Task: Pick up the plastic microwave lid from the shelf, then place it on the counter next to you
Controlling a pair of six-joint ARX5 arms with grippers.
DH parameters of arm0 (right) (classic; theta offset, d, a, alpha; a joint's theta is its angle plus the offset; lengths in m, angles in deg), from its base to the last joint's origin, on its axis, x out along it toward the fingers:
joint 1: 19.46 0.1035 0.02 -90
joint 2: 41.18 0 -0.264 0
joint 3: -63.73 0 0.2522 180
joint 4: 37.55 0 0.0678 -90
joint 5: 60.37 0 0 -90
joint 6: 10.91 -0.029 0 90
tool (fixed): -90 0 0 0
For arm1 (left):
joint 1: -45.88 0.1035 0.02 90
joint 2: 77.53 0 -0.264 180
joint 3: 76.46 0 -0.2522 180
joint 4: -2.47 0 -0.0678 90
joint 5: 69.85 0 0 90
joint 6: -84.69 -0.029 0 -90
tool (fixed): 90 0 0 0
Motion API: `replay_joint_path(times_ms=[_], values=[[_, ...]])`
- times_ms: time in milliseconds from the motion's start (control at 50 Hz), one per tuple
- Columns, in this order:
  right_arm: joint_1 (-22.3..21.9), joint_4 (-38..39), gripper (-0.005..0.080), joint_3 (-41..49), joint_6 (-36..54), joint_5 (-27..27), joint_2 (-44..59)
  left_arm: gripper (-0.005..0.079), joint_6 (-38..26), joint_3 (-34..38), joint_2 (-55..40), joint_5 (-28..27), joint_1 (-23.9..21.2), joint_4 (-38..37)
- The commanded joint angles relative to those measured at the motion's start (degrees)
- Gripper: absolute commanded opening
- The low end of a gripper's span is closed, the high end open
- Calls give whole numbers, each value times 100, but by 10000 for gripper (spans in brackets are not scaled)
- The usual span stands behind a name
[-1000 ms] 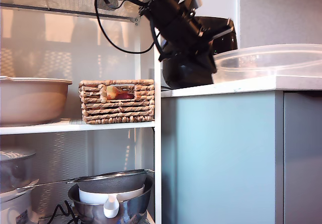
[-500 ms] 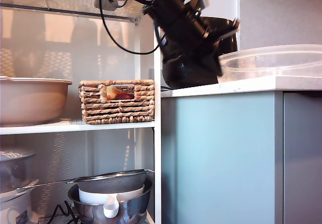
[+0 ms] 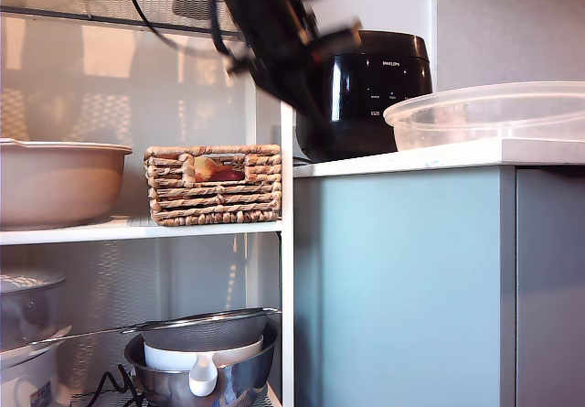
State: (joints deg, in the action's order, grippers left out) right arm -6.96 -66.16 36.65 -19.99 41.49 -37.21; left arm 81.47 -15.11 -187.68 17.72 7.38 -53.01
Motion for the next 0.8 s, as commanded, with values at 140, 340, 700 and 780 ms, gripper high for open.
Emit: replay_joint_path(times_ms=[140,340,700,780], values=[[20,39,-12,-63,162,-424,0,-21,-61,61,63,59,240,-409],[15,35,-12,-63,306,-887,0,-21,-157,63,264,59,498,-669],[9,-210,-12,-63,498,-1779,0,-21,-308,101,933,57,962,-881],[9,-291,-12,-63,660,-1987,0,-21,-326,227,1130,52,1067,-879]])
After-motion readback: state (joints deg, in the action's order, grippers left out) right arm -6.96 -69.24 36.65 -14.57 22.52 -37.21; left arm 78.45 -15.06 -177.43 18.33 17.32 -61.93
